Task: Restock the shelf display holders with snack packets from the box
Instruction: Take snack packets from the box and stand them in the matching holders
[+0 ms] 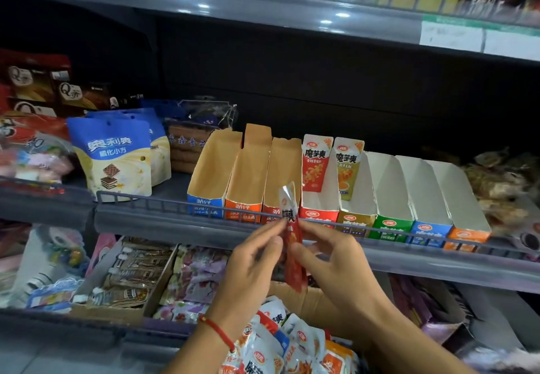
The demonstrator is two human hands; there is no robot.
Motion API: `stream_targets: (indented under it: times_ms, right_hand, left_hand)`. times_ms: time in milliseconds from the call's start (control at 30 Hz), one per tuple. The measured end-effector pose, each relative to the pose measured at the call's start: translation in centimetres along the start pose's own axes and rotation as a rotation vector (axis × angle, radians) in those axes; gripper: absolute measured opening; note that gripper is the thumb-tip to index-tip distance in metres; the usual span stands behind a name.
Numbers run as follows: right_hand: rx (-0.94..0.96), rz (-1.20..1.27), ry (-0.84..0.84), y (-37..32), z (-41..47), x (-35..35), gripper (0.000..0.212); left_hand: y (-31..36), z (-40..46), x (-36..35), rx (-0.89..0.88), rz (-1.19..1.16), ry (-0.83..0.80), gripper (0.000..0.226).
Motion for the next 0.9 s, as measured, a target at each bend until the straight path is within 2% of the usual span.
stream_targets:
  times_ms: [67, 133, 200, 233, 333, 433, 500, 600, 667, 800, 900]
  right_hand:
    - [-0.050, 0.129, 0.028, 0.5, -0.1, 0.5, 0.023]
    - [-0.101, 0.264, 0.049, 0.9, -0.3, 0.8, 0.019]
    - [-0.123, 0.329, 0.068, 1.3, -0.7, 1.1, 0.018]
    - [-0.140, 0.344, 0.060, 1.5, -0.8, 1.2, 0.017]
    - [-0.203, 0.262, 0.000, 1.8, -0.8, 1.8, 0.015]
    - [-0.144, 0.107, 0.095, 0.8, 0.3, 3.7, 0.032]
    - [-0.109, 0.073, 0.109, -0.3, 1.2, 4.7, 0.032]
    - [-0.091, -0.006, 0.046, -0.7, 2.6, 5.2, 0.021]
    - [-0.106, 0.036, 0.009, -0.4, 3.2, 5.2, 0.017]
    - [-0.140, 0.166, 0.036, -0.5, 3.9, 5.7, 0.014]
    - [-0.200, 0.188, 0.009, -0.8, 4.8, 6.5, 0.014]
  left_hand:
    - [0.1, 0.0, 0.3, 0.007, 0.021, 0.113, 0.029]
    - [0.0, -0.1, 0.4, 0.053, -0.005, 0.171, 0.039]
    - [-0.5, -0.1, -0.2, 0.159, -0.140, 0.115, 0.050]
    - [-0.3, -0.3, -0.7, 0.189, -0.178, 0.077, 0.045]
    - [0.1, -0.4, -1.2, 0.136, -0.078, 0.097, 0.025]
    - [0.4, -0.2, -1.1, 0.071, 0.069, 0.101, 0.023]
    - [0.5, -0.3, -1.0, 0.047, 0.153, 0.086, 0.022]
    - [0.6, -0.2, -0.6, 0.035, 0.156, 0.085, 0.026]
    - [0.5, -0.1, -0.1, 0.050, 0.133, 0.074, 0.032]
    - [0.0, -0.2, 0.2, 0.126, 0.040, -0.136, 0.052]
    - [-0.3, 0.1, 0.9, 0.118, 0.071, -0.133, 0.057]
Point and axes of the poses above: each hand's wrist, its own z-axis towards the middle knuckle, its own x-axis out of the back of the hand, y = z × x, the point moved 3 cm from there along z, towards the middle knuckle, and after that the axes turned 6 degrees about z, right-handed, at the moved point
